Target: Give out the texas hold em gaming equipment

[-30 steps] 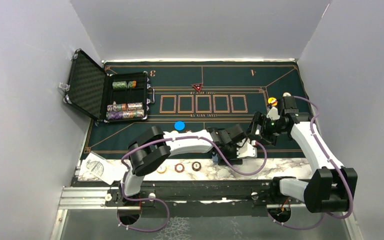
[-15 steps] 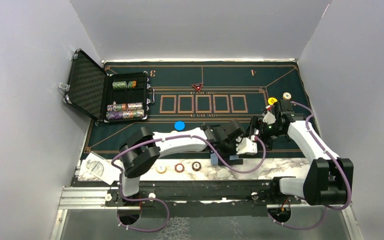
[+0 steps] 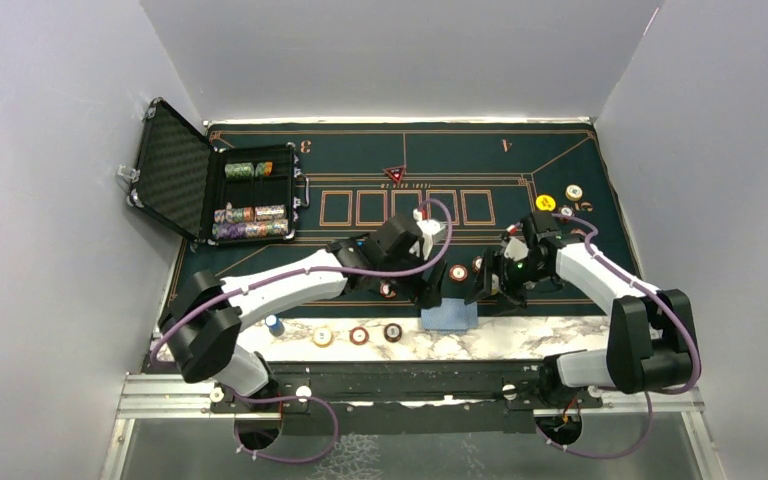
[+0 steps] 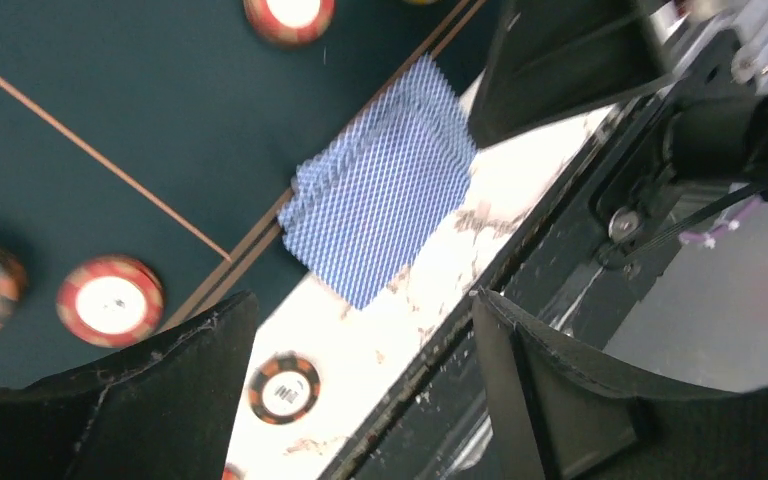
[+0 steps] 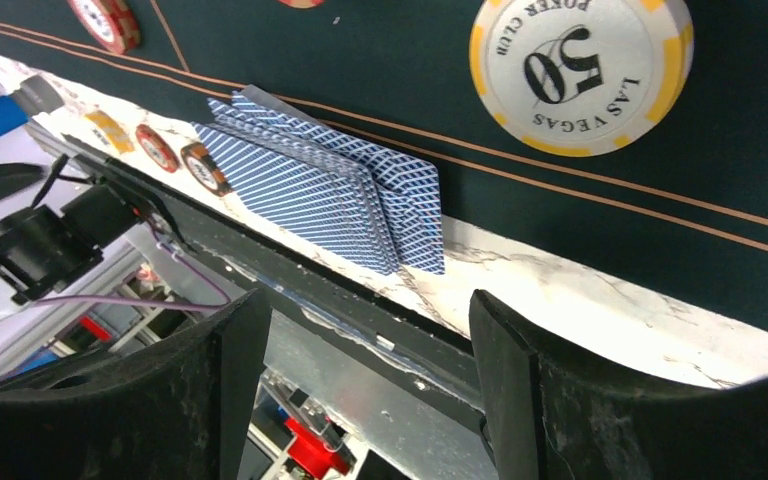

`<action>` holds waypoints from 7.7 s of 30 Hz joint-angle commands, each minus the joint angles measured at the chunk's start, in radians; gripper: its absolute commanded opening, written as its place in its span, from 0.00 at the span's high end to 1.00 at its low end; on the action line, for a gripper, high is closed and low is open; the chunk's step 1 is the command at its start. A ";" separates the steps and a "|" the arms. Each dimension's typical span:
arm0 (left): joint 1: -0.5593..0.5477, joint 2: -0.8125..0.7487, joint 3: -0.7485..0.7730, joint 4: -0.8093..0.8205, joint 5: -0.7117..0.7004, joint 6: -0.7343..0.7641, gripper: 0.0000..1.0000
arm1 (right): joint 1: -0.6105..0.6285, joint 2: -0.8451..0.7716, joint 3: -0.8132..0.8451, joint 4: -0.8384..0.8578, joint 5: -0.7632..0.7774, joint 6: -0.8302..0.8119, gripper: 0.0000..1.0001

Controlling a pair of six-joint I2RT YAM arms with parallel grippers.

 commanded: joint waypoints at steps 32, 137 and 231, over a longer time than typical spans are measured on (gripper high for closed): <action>-0.034 0.307 -0.003 0.068 0.024 -0.112 0.57 | 0.121 0.102 -0.056 0.186 -0.012 0.102 0.36; -0.021 0.425 0.392 -0.139 0.395 0.744 0.01 | -0.070 -0.220 0.864 -0.459 0.225 -0.037 0.09; -0.146 0.402 0.330 -0.200 0.062 0.768 0.01 | -0.070 -0.229 0.824 -0.440 0.189 -0.063 0.11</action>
